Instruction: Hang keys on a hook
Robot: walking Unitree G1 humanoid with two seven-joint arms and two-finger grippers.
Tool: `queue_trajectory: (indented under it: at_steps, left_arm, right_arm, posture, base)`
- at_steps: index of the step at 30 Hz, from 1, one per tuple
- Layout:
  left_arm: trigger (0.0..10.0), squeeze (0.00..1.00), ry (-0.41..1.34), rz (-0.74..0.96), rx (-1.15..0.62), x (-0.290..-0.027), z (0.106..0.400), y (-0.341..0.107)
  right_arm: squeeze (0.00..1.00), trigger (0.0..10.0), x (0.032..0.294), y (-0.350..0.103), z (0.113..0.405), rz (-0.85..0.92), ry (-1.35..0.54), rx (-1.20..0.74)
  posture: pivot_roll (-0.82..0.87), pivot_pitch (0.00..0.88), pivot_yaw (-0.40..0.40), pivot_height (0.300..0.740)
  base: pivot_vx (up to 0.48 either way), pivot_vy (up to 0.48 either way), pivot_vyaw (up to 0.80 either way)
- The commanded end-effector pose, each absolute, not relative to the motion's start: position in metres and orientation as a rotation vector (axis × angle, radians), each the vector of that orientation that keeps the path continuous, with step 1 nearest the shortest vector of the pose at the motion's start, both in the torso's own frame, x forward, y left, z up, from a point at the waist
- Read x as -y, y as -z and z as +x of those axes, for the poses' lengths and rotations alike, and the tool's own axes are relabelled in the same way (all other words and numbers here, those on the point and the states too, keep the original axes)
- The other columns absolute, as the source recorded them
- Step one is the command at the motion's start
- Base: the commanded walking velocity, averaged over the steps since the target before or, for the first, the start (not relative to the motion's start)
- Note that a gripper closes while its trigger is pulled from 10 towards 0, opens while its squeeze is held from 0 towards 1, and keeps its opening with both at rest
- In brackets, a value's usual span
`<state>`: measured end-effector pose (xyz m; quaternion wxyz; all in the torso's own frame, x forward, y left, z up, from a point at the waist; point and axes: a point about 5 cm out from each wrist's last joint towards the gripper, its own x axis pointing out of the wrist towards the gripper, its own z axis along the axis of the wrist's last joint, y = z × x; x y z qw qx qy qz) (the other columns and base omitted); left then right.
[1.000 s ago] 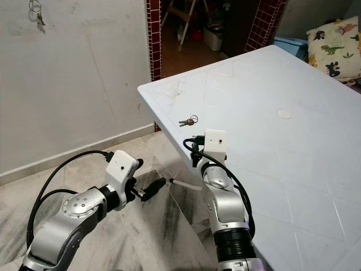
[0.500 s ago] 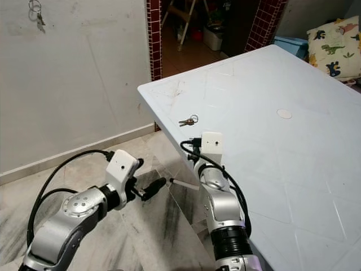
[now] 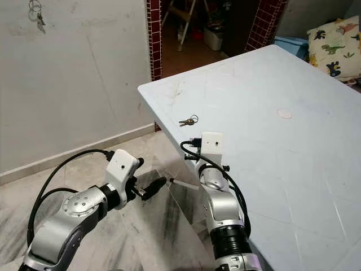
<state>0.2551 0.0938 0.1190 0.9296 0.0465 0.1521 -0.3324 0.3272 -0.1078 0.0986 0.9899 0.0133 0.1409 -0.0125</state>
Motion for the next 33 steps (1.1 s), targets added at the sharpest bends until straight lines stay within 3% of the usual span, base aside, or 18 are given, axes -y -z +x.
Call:
queue_trajectory:
  at_steps: [1,12,18,24,33]
  left_arm:
    - [10.0,0.0,0.701,0.099,-0.305,-0.09,0.255,-0.121]
    - [10.0,0.0,0.692,0.101,-0.289,-0.091,0.257,-0.124]
    - [10.0,0.0,0.654,0.084,-0.237,-0.092,0.264,-0.131]
    - [10.0,0.0,0.634,0.057,-0.184,-0.089,0.269,-0.138]
    - [10.0,0.0,0.587,0.049,-0.14,-0.092,0.273,-0.142]
  right_arm:
    - [0.0,0.0,0.113,-0.097,0.328,0.02,0.051,-0.287]
    - [0.0,0.0,0.123,-0.102,0.331,0.039,0.094,-0.235]
    - [0.0,0.0,0.136,-0.136,0.336,0.151,0.124,-0.009]
    - [0.0,0.0,0.147,-0.152,0.336,0.183,0.118,0.09]
    - [0.0,0.0,0.145,-0.161,0.329,0.216,-0.044,0.171]
  posture:
    - [0.22,0.093,-0.039,0.74]
    - [0.22,0.092,-0.033,0.74]
    - [0.21,0.083,-0.035,0.74]
    - [0.2,0.079,-0.037,0.74]
    - [0.19,0.076,-0.043,0.74]
  base:
    - [0.0,0.0,0.0]
    - [0.0,0.0,0.0]
    - [0.0,0.0,0.0]
    - [0.0,0.0,0.0]
    - [0.0,0.0,0.0]
